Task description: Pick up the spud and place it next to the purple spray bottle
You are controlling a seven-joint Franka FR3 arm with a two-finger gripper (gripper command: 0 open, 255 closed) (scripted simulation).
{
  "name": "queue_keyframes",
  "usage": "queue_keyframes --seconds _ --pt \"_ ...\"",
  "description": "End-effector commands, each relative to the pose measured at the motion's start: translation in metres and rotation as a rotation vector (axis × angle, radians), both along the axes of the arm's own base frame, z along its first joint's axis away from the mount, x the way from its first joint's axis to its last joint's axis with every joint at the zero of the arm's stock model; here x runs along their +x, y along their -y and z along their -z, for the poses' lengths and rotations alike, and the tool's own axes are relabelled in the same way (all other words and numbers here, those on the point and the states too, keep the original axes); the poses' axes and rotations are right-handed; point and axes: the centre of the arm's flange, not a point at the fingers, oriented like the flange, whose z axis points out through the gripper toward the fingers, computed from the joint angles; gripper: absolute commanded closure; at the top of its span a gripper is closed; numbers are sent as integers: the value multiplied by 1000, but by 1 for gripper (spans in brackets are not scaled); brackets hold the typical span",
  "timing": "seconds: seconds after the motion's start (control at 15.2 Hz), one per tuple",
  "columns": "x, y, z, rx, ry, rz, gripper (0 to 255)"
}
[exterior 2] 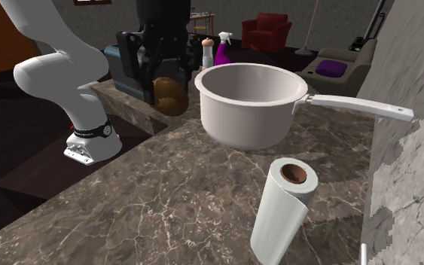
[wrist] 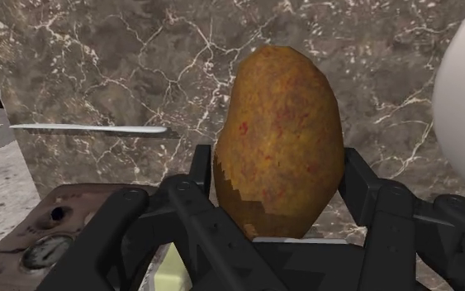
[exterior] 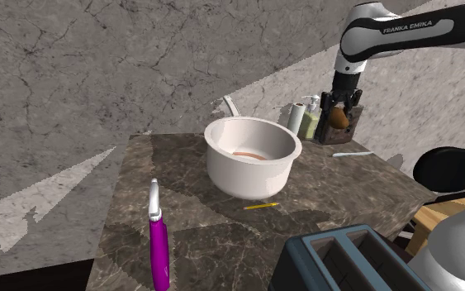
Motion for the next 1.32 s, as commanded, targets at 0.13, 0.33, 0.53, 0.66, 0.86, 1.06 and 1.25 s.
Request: queue_keyframes --seconds 0.13,0.33,0.53,0.66,0.86,1.06,1.25 --pt "0 1 -21 0 0 0 255" --pt "0 1 -37 0 0 0 255" --pt "0 1 -53 0 0 0 255" --pt "0 1 -64 0 0 0 255" --pt "0 1 -80 0 0 0 255" --pt "0 1 -95 0 0 0 255" --pt "-8 -25 -100 0 0 0 255"
